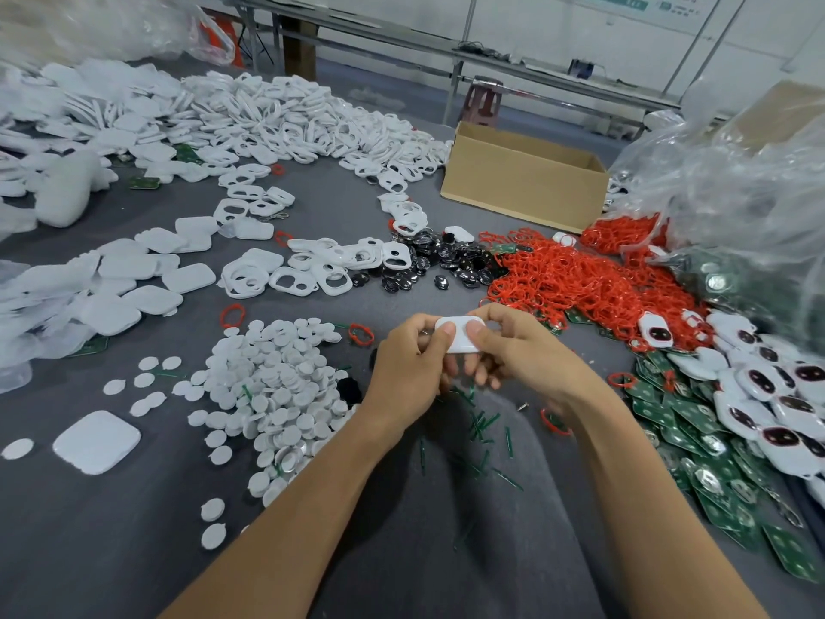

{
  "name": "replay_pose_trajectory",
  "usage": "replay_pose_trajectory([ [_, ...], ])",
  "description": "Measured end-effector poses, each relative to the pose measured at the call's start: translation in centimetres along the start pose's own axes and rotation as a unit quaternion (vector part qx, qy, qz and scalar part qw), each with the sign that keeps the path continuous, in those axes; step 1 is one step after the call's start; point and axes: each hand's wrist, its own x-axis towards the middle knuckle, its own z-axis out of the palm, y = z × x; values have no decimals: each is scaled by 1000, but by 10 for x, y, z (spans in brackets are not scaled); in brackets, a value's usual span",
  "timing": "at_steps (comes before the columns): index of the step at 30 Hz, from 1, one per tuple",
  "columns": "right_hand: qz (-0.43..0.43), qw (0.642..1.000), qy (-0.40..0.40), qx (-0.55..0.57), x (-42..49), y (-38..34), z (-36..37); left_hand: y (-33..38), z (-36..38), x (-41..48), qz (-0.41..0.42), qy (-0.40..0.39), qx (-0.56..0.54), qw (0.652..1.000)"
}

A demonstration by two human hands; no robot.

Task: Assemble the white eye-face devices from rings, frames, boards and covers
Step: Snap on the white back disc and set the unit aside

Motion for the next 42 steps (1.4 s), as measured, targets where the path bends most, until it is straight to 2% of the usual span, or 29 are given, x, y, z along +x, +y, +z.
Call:
replay_pose_trajectory([
  [3,-13,999,33,-40,1,1,6,0,0,0,-4,8,-3,1000],
  [9,-83,992,96,9,4,4,19,6,-4,-4,67,40,-6,997],
  [13,-163,975,139,-63,3,2,14,12,-1,-5,-1,-1,-163,987],
  [15,-176,974,127,-63,2,1,9,13,-1,-4,-13,-18,-202,979],
  [19,-150,987,62,8,-2,-2,-1,10,-4,-1,-24,13,-211,977],
  [22,-120,990,75,27,-3,-1,-2,8,-3,0,-29,52,-191,980],
  [26,-70,988,116,75,0,3,3,7,-4,0,7,42,-162,986],
  [31,-14,994,53,91,0,2,7,7,-6,0,24,47,-145,988],
  [42,-38,995,76,56,-3,1,13,8,-7,-1,16,50,-168,984],
])
